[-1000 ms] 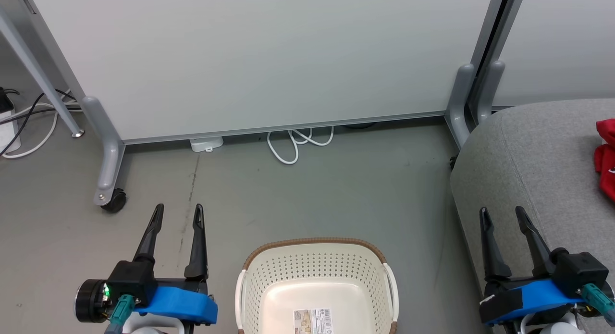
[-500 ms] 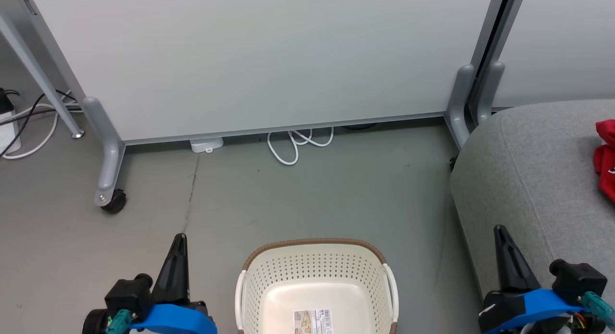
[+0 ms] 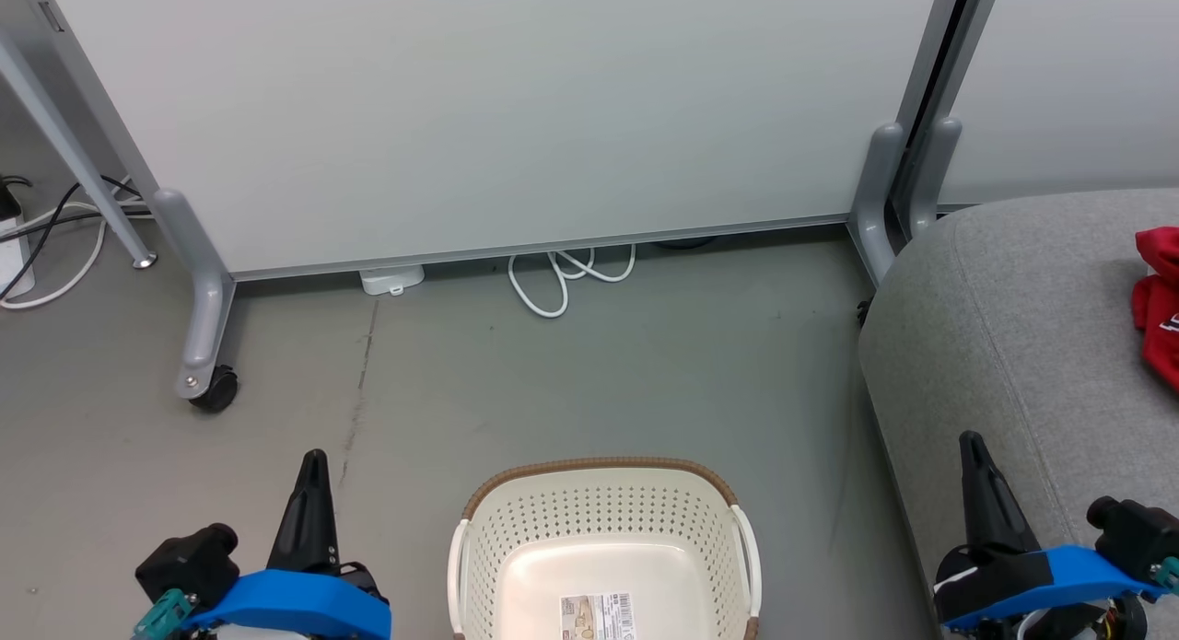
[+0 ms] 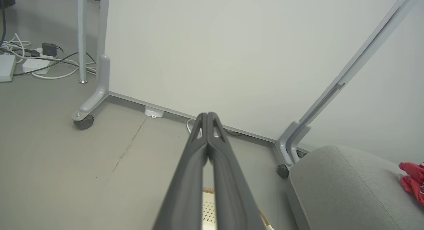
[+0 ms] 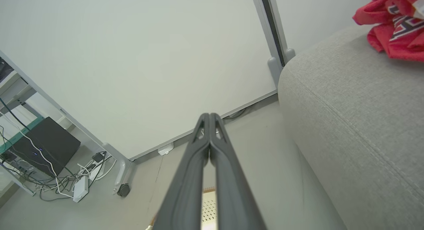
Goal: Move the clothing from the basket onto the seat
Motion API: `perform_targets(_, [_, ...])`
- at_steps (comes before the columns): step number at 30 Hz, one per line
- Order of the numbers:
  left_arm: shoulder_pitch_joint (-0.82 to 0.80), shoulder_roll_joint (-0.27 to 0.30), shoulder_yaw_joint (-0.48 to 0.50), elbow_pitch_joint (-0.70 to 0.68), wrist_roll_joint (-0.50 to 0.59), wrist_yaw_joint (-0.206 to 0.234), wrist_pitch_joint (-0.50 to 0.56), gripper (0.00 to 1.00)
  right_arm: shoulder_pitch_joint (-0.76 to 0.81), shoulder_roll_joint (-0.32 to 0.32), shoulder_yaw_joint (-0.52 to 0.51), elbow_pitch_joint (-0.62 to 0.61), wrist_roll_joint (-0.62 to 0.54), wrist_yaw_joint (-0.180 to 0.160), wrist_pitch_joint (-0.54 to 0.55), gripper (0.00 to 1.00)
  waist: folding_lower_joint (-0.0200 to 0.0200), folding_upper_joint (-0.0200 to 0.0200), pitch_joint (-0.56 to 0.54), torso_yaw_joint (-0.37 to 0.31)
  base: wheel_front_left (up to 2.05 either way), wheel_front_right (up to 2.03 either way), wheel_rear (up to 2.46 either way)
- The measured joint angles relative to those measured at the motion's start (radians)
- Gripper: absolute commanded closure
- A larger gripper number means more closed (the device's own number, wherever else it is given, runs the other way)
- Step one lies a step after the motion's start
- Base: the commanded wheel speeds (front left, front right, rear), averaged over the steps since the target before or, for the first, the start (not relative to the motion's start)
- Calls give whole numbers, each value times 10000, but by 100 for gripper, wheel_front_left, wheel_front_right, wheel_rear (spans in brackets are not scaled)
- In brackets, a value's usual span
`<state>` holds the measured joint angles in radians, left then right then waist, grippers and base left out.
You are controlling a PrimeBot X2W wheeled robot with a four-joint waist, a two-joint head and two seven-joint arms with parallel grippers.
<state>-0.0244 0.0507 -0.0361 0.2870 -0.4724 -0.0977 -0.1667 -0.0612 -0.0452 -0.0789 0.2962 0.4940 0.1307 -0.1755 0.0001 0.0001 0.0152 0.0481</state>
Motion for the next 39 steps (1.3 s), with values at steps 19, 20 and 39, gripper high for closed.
perform_targets(19, [-197, -2, 385, -102, -2934, -61, 704, 100, -42, 0, -90, -146, 2888, -2, 773, 100, 0, 0, -21, -86, 0, 0, 0])
perform_targets(20, [-202, -2, 407, -109, -3070, -63, 744, 100, -43, 0, -94, -150, 3022, -2, 784, 100, 0, 0, -22, -90, 0, 0, 0])
perform_targets(39, [-364, -4, 715, -196, -5455, -121, 1344, 100, -154, -4, -169, -245, 5356, -2, 1398, 100, 0, 0, -44, -175, 0, 0, 0])
